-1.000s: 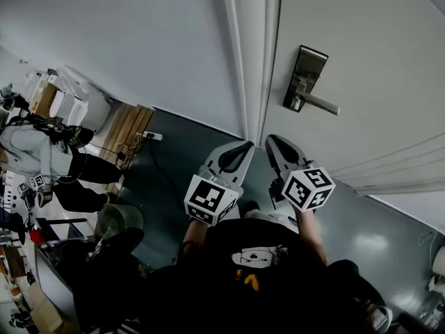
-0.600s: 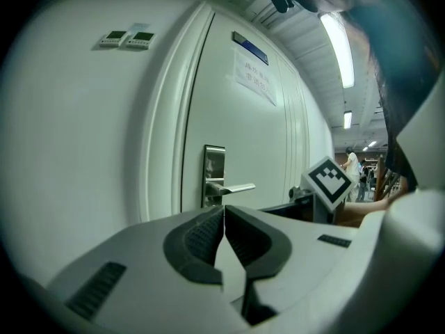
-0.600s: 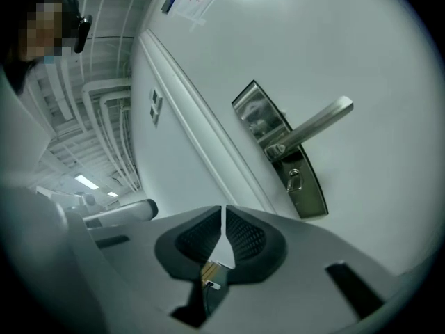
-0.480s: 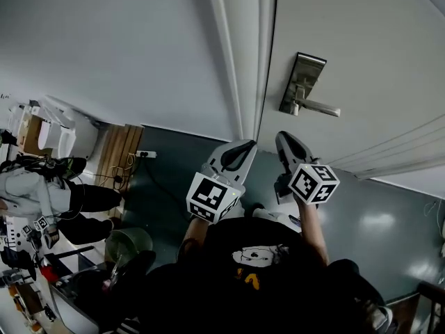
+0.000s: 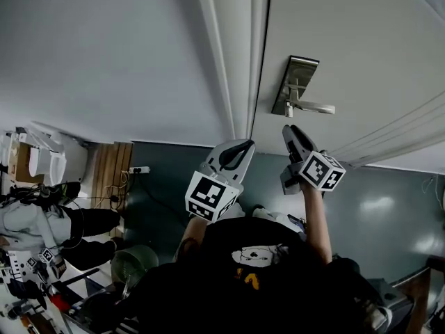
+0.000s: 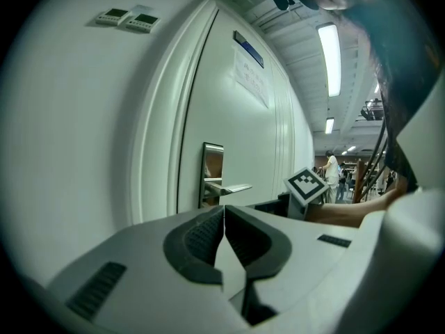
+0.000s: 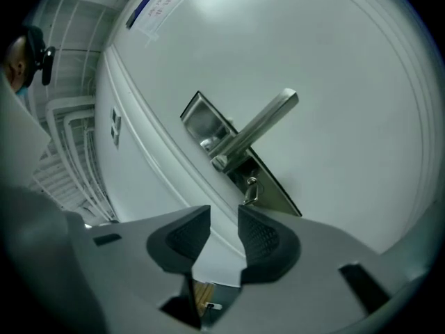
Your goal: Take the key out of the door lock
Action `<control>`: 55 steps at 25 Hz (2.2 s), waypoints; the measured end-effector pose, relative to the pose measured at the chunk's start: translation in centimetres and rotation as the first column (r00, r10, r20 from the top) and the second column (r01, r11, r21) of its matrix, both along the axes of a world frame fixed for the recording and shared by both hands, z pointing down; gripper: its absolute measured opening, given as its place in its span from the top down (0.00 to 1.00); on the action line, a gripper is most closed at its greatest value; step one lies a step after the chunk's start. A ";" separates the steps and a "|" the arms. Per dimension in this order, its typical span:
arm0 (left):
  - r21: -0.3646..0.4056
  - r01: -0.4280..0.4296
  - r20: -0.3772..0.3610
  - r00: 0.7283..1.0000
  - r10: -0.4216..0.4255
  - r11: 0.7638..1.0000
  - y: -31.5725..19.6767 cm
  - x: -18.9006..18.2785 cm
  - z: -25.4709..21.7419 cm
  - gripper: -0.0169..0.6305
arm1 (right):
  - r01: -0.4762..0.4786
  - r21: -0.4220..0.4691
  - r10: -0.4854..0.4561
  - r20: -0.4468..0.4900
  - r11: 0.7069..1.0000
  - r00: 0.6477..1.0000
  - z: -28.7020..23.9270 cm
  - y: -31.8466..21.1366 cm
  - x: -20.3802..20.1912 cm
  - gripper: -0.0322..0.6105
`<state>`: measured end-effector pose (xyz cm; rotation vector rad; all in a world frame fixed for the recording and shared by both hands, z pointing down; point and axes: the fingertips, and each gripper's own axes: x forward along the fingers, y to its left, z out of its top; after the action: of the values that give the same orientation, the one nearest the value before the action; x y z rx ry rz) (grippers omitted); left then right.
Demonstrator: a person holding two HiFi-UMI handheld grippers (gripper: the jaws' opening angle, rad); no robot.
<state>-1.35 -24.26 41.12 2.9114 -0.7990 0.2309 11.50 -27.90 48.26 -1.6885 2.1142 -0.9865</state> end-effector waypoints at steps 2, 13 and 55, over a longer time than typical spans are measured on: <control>0.001 -0.021 -0.003 1.000 0.021 1.000 -0.2 0.1 0.0 0.96 | -0.025 -0.002 0.025 0.060 1.000 0.998 0.1 -0.7 0.6 0.76; 0.010 -0.097 0.000 0.995 0.097 0.995 -1.2 0.0 0.1 0.96 | -0.172 -0.050 0.178 0.376 0.984 0.909 2.7 -5.4 3.7 0.72; -0.031 -0.141 -0.041 0.989 0.139 0.990 -4.0 -5.3 2.0 0.96 | -0.359 -0.084 0.310 0.705 0.930 0.638 4.4 -2.8 2.5 0.92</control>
<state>-6.64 -28.29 43.08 2.9325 -0.5795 0.1972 14.02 -30.74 52.71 -1.2835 1.2490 -1.1778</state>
